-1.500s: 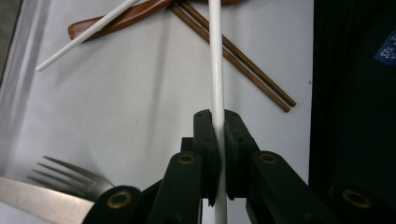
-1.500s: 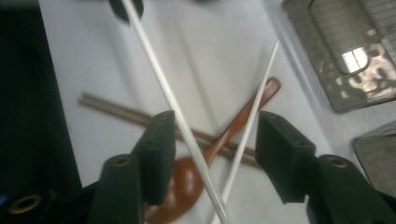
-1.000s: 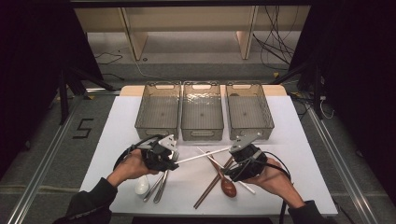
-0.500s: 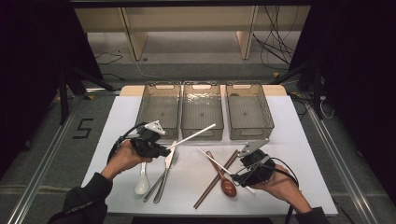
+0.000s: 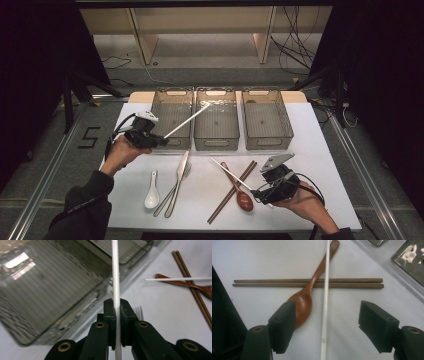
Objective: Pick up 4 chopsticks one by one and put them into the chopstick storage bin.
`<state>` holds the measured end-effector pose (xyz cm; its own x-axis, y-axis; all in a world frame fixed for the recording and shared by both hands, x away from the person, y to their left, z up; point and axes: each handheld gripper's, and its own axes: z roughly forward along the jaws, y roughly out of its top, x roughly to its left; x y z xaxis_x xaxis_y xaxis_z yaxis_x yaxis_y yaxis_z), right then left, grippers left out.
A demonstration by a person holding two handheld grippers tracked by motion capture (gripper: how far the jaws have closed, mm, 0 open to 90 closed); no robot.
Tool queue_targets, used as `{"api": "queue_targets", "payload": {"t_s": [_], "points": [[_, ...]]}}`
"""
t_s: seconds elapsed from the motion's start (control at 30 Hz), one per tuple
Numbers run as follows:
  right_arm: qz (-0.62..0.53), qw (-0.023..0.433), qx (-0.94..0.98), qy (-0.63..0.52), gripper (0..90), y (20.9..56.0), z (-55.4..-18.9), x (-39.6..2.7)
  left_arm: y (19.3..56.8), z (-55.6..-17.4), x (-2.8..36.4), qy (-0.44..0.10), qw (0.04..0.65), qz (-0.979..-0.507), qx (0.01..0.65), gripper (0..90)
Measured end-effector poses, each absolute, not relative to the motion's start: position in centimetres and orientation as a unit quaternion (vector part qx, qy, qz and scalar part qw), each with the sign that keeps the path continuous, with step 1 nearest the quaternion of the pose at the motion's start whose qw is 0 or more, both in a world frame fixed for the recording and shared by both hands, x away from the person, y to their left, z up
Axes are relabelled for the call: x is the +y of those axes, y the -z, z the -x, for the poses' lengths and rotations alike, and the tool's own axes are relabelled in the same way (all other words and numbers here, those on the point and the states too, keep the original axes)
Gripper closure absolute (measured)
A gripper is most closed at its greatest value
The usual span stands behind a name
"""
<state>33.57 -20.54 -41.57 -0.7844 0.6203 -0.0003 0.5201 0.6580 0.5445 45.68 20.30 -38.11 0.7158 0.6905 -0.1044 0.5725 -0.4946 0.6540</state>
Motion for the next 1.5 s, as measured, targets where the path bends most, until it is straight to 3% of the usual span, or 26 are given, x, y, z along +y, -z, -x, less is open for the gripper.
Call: {"api": "queue_targets", "payload": {"t_s": [0.67,1.17,1.27,1.5], "points": [[-0.307,0.088,0.911,-0.262,29.9,41.9,-33.2,-20.4,39.2,-52.7,21.5,-0.106,0.320,-0.820,0.462,85.4],[-0.305,0.080,0.913,-0.258,29.9,42.1,-33.1,-20.1,41.4,-54.4,21.5,-0.112,0.290,-0.810,0.497,84.1],[-0.304,0.079,0.914,-0.257,29.9,42.1,-33.1,-20.1,41.4,-54.5,21.4,-0.123,0.291,-0.801,0.509,60.5],[-0.312,0.084,0.911,-0.257,29.9,42.1,-33.3,-20.3,40.3,-52.9,20.8,-0.111,0.331,-0.802,0.484,39.1]]}}
